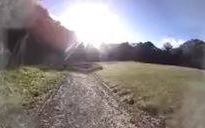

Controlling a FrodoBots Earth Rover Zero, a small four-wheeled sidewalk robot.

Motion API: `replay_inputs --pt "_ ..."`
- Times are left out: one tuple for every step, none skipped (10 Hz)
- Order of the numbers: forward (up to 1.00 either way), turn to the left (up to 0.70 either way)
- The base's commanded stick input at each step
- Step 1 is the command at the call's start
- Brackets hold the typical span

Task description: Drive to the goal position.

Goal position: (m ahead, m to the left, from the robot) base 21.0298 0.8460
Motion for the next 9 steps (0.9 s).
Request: replay_inputs --pt "0.50 0.37" --pt "0.50 0.14" --pt "0.50 0.07" --pt "0.50 0.00" --pt "0.50 0.00" --pt "0.50 0.00" --pt "0.50 0.00" --pt "0.50 0.00" --pt "0.50 0.00"
